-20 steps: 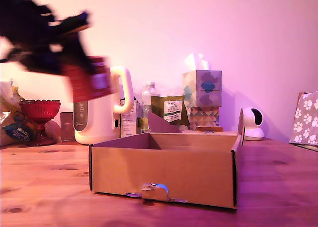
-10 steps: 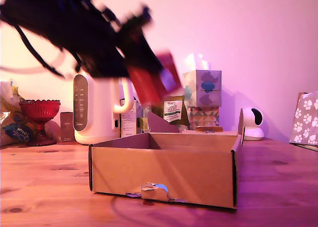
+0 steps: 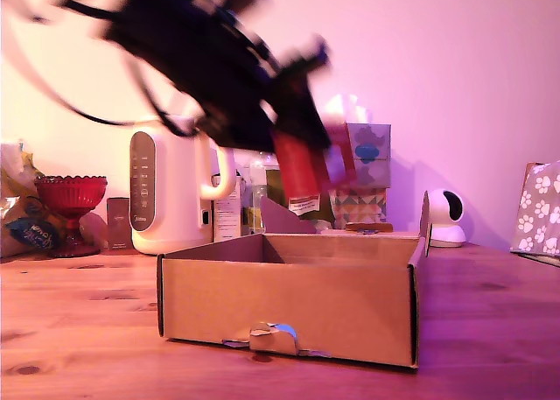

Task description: Pick the red carton of coffee filters and place it in the cardboard box

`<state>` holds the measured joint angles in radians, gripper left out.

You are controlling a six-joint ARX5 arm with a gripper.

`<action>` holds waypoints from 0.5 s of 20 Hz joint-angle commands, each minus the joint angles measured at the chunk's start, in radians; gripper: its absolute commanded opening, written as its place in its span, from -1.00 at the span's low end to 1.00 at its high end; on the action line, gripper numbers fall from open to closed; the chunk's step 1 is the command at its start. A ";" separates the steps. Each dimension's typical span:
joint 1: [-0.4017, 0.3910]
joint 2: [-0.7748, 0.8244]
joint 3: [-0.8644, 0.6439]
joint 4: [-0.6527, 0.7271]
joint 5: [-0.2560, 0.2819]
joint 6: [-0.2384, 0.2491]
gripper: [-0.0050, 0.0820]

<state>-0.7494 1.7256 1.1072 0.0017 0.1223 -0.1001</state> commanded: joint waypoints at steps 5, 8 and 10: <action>-0.001 0.135 0.146 -0.279 -0.007 0.030 -0.46; 0.000 0.135 0.153 -0.294 -0.007 0.029 -0.32; -0.001 0.129 0.154 -0.299 -0.004 0.029 0.35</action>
<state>-0.7490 1.8668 1.2503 -0.2977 0.1146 -0.0750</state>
